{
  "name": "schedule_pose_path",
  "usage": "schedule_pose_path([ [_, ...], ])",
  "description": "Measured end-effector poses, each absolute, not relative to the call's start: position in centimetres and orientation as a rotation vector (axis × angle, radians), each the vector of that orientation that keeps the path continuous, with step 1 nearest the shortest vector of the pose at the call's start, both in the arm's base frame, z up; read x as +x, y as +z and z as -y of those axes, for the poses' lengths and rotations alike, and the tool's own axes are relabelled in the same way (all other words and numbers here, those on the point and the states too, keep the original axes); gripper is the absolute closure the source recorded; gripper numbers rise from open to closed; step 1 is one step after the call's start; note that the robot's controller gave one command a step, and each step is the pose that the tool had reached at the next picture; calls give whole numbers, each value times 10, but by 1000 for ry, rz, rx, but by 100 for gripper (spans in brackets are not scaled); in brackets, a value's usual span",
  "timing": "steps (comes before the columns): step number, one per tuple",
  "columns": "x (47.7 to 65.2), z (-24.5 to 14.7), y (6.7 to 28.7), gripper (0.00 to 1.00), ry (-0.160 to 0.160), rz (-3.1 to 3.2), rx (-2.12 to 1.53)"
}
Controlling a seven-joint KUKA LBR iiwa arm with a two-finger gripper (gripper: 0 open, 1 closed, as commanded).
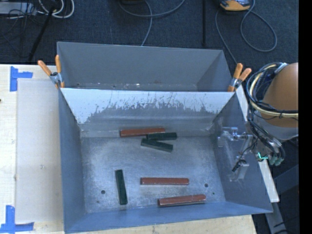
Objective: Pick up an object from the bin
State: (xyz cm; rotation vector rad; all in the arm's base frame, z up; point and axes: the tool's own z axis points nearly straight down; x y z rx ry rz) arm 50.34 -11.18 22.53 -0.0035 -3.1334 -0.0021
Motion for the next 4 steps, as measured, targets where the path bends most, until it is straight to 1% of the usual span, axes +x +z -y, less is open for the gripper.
schedule_pose_path([
  [1, 499, 122, 109, 0, -4, 3126, 211],
  [2, 501, 51, 94, 0, -8, 3132, 189],
  [3, 484, 27, 69, 0, -1, 3140, 82],
  [4, 483, 27, 71, 100, -1, 3135, 89],
])
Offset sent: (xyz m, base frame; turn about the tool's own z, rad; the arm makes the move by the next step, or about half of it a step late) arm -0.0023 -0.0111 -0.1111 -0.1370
